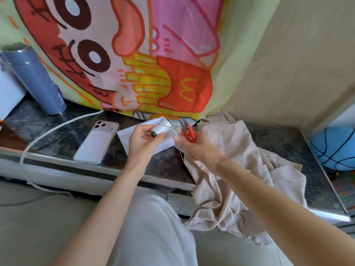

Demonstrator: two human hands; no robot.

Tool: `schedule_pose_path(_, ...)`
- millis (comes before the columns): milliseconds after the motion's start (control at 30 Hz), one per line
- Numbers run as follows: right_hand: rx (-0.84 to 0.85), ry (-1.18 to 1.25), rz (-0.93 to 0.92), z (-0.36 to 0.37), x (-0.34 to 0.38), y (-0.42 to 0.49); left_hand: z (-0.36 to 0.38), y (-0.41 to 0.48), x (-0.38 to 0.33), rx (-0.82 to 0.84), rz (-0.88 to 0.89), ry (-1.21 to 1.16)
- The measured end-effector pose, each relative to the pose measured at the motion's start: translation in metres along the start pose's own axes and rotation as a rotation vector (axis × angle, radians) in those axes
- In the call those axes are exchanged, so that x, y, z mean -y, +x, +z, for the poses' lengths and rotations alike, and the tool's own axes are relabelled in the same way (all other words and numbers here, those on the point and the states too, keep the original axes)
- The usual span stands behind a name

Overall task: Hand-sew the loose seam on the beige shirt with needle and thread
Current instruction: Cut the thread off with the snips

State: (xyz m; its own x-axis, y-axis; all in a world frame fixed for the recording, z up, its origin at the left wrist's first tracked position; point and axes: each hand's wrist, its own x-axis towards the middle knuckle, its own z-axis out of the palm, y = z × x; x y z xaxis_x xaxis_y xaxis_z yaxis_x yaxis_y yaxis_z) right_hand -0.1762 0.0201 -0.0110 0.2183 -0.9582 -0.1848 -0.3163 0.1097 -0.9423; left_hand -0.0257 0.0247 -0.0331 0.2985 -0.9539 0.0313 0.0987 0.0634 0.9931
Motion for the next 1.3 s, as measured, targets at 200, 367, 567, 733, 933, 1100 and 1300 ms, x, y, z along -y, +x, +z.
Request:
schedule_pose_path(200, 0.014, -0.042, 0.010, 0.024, 0.036, 0.032, -0.030, 0.027, -0.012, -0.066, 0.050, 0.052)
schedule_pose_path(367, -0.030, 0.084, -0.088, 0.038, 0.060, 0.064, -0.062, 0.051, -0.021, -0.248, 0.134, 0.060)
schedule_pose_path(567, 0.025, -0.140, 0.062, 0.055, 0.040, 0.098, -0.075, 0.050, -0.006, -0.187, 0.215, 0.265)
schedule_pose_path(733, -0.026, -0.517, 0.088, 0.061, 0.005, 0.108, -0.082, 0.045, 0.024, 0.068, 0.243, 0.780)
schedule_pose_path(933, 0.068, -0.766, -0.127, 0.058, -0.007, 0.115, -0.074, 0.044, 0.021, 0.104, 0.313, 1.263)
schedule_pose_path(1100, 0.104, -0.755, -0.132, 0.061, -0.015, 0.117, -0.076, 0.045, 0.019, 0.139, 0.285, 1.395)
schedule_pose_path(1300, 0.134, -1.024, -0.233, 0.058, -0.021, 0.106, -0.082, 0.030, 0.020, 0.210, 0.331, 1.505)
